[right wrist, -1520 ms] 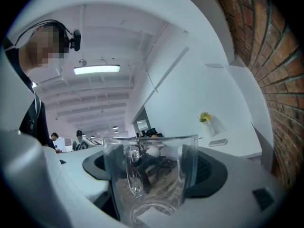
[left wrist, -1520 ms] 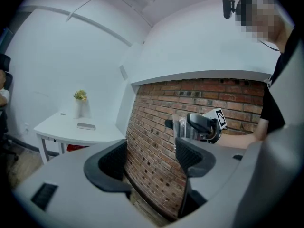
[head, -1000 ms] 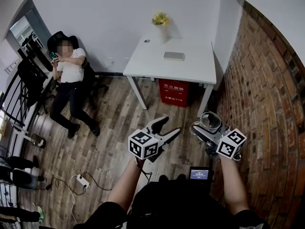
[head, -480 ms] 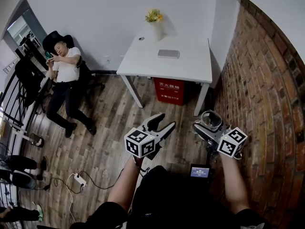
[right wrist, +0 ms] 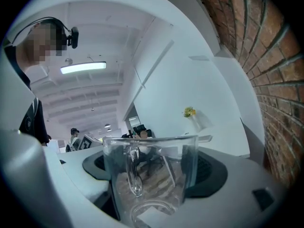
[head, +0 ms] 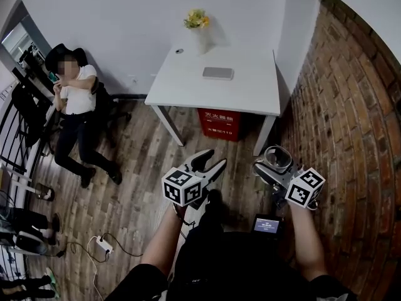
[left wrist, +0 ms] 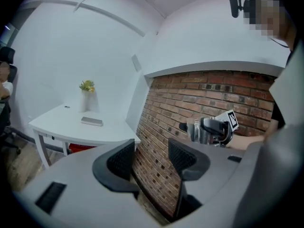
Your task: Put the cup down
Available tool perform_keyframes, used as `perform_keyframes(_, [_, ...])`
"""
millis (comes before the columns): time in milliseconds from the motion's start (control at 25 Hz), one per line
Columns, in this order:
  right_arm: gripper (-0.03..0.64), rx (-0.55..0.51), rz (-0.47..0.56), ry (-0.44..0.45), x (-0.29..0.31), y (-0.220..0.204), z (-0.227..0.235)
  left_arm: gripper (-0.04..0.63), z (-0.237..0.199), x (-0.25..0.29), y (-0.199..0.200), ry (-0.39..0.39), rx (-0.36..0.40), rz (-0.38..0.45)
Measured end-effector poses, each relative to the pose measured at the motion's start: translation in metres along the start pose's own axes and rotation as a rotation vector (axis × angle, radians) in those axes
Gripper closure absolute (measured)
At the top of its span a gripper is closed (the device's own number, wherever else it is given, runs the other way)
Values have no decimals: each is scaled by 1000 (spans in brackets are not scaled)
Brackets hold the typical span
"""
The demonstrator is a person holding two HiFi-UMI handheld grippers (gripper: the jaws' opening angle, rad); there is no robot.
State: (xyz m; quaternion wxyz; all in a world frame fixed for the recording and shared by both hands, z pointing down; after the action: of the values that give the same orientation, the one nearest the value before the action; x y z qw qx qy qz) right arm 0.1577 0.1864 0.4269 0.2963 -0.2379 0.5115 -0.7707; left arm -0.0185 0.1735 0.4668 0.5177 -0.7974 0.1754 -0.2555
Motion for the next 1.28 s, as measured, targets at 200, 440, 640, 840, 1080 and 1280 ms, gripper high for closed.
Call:
perform_keyframes(200, [189, 3, -3, -48, 61, 35, 42, 410, -66, 35, 46, -30, -13, 10])
perform_keyframes(440, [189, 13, 17, -77, 130, 59, 75, 445, -132, 60, 80, -69, 27, -21])
perform_keyframes(640, [189, 24, 6, -85, 191, 72, 99, 507, -189, 74, 108, -68, 44, -15])
perform_keyframes(840, [189, 34, -7, -88, 230, 73, 110, 542, -228, 77, 123, -69, 37, 7])
perform_keyframes(1080, [189, 47, -27, -101, 255, 74, 125, 549, -253, 91, 128, -86, 22, 3])
perform_keyframes(1280, [189, 46, -44, -83, 273, 76, 147, 557, -271, 105, 134, -78, 9, 15])
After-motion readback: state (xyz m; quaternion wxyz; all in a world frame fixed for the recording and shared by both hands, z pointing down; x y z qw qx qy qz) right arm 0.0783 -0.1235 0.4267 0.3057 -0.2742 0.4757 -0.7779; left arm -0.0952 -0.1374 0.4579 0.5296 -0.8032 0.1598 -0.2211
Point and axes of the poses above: the fingertips, and each gripper's own axes: x forward along the fingers, z to its right, y out of its top, the point moved 3 cm from there along -x, backward along the fingers, and after that the axes turned 5 degrees about -y, right-handed, at the moved point
